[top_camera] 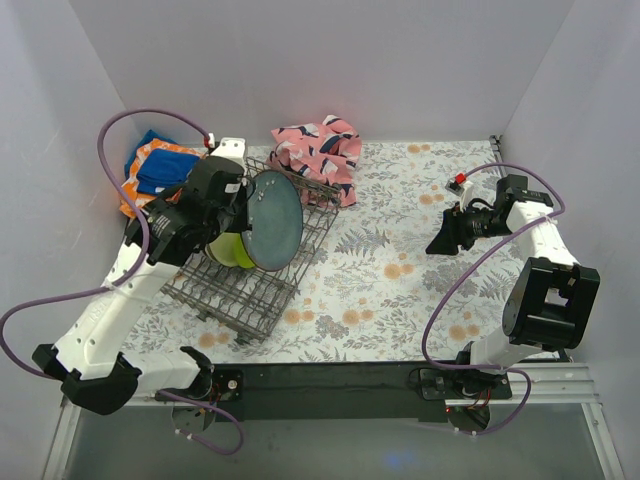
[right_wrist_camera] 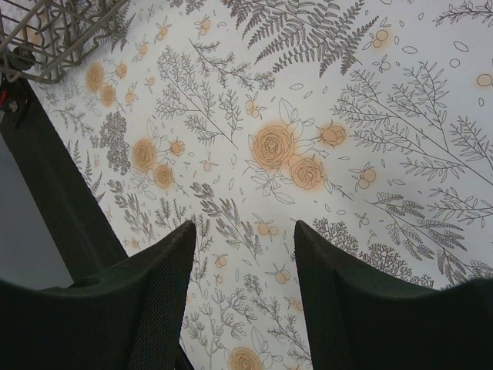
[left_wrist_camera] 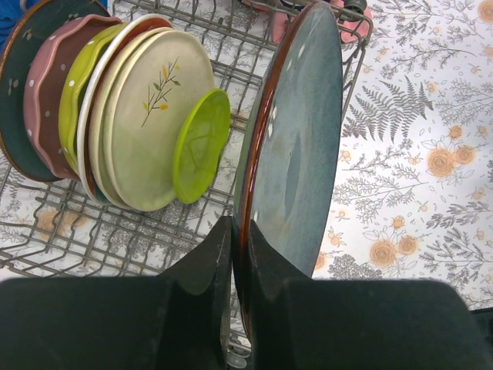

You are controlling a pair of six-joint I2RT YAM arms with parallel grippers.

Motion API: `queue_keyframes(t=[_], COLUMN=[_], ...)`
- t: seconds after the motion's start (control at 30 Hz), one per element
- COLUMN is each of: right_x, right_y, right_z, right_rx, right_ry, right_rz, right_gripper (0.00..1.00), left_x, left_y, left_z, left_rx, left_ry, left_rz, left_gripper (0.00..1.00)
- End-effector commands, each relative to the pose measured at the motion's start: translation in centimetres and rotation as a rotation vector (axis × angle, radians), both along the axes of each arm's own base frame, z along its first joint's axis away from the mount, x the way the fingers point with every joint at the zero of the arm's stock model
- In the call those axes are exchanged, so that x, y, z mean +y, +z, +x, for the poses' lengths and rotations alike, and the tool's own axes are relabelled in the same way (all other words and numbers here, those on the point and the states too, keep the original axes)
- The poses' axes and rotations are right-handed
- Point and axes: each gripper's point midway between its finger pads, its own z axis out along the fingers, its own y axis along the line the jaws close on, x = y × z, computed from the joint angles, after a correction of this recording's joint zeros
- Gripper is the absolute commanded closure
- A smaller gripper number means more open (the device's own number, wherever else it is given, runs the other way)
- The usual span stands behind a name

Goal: Load the plates into the dish rack
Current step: Insert the plate into the dish rack

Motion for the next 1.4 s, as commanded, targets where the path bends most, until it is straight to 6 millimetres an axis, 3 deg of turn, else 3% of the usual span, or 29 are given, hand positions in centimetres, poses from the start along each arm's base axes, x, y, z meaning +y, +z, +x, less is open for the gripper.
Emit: queue_keyframes(t=[0.0, 0.7, 1.37], right_x=[0.4, 0.3, 0.3], right_y=[0.2, 0.0, -0.3], right_z=[-0.2, -0.3, -0.1], right_rx=[-0.010, -0.006, 0.006], right_ry=[0.007, 0.008, 0.010], right_rz=[0.017, 0.009, 0.012], right_gripper=[0.39, 0.39, 0.39], left_x=[0.7, 2.0, 3.0], left_y=[4.4, -1.7, -4.1], left_z=[1.6, 5.0, 7.3], left_rx=[-0.167, -0.132, -0.142], left_ry=[0.047, 0.038, 0.032], left_rz=[-0.043, 0.202, 0.323], left_gripper=[1.00, 1.00, 1.00])
